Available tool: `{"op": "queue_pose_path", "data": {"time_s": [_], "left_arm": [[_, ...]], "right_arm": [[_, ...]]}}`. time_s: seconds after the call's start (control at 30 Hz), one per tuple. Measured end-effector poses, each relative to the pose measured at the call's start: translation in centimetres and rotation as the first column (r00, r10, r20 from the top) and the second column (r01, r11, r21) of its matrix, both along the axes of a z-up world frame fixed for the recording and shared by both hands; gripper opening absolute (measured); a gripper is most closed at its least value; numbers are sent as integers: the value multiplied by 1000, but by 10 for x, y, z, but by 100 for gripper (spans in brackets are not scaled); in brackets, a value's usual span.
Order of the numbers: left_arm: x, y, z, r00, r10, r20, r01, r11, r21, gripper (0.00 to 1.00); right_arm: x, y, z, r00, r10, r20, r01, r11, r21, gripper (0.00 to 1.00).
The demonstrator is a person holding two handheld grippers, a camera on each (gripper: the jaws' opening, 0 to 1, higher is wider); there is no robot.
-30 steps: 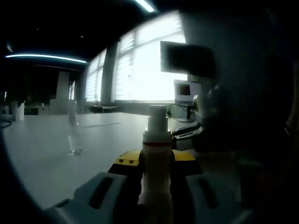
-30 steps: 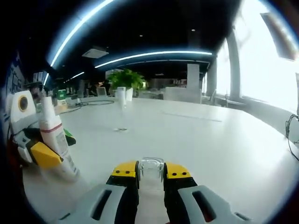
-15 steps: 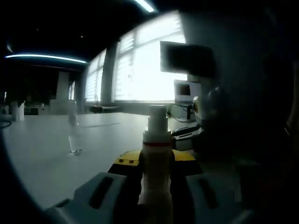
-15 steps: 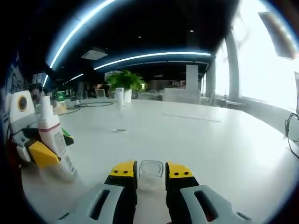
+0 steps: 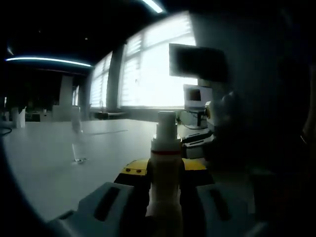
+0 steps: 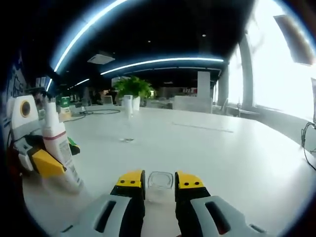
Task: Clamp pump bottle remove cover press pump head put on cover
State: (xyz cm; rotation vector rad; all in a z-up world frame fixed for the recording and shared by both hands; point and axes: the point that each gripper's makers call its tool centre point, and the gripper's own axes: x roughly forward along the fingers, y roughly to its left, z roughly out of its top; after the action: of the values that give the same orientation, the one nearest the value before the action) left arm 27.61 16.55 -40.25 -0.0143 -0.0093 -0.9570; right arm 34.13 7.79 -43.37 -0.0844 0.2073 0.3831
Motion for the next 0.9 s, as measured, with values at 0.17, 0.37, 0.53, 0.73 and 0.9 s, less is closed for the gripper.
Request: {"op": "queue_pose_path", "data": {"time_s": [0.17, 0.37, 0.53, 0.73, 0.9], "left_arm": [[0, 0, 0, 1000, -1, -1, 1, 1000, 0, 13], [0, 0, 0, 1000, 0, -1, 0, 1000, -1, 13], [1, 1, 0, 1000, 1, -1, -1, 1000, -1, 13], [1, 1, 0, 1000, 1, -1, -1, 1000, -1, 13], [1, 0, 0, 1000, 2, -1, -2, 1000, 0, 13]], "right_arm": [[-3, 0, 7, 1000, 0, 26, 0, 1000, 0, 19], [-5, -2, 18, 998, -1, 62, 1, 1000, 4, 18], [-6, -2, 28, 996, 5, 85, -5, 1000, 0, 17], [-14, 1, 39, 993, 16, 116, -16, 1000, 3, 13], [-22, 8, 42, 989, 56, 138, -52, 998, -29, 7]]}}
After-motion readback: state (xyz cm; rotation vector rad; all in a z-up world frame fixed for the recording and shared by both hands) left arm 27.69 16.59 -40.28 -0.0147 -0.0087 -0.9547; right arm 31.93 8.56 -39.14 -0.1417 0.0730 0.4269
